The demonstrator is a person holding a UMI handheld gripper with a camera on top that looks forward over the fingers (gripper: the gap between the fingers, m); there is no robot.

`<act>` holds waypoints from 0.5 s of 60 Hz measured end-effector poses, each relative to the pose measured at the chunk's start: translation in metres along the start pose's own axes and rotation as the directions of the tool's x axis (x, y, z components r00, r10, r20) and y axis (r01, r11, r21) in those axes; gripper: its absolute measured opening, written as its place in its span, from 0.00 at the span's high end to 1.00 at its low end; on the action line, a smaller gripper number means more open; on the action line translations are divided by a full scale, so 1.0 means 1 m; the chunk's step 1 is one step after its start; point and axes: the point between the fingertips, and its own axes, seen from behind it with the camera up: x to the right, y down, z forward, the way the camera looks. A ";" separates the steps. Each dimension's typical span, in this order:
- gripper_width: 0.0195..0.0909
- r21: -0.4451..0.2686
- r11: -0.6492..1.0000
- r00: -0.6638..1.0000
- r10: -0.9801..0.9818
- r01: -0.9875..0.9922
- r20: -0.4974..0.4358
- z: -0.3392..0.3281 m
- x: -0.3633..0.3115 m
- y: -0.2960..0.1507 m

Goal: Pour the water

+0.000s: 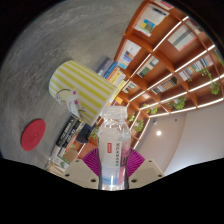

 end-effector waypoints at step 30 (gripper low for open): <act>0.82 -0.253 -0.308 -0.341 0.935 -0.917 0.097 -0.026 -0.035 -0.012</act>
